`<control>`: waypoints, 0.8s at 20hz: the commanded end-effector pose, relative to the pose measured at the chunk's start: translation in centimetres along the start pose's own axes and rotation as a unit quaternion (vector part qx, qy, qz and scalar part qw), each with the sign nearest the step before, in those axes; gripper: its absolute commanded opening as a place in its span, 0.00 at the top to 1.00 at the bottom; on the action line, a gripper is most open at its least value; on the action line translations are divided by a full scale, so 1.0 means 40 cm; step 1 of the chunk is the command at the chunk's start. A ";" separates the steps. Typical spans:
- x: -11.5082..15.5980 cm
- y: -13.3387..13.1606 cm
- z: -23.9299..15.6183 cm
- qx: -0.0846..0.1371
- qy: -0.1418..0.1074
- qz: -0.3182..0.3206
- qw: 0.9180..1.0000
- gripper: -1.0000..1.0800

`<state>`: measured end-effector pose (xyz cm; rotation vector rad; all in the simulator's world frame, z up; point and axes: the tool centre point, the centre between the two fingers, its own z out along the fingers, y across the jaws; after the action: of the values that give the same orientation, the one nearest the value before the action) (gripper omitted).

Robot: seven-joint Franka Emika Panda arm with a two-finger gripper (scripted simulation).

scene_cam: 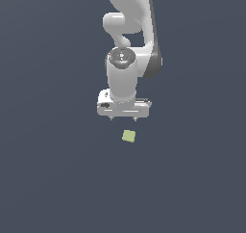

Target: Pick up the object and move it to a goal position.

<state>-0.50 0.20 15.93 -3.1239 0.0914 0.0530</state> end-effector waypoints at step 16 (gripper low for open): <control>0.007 0.001 0.037 -0.003 -0.001 0.017 1.000 0.00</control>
<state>-0.35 0.03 14.91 -3.1290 0.1379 0.0603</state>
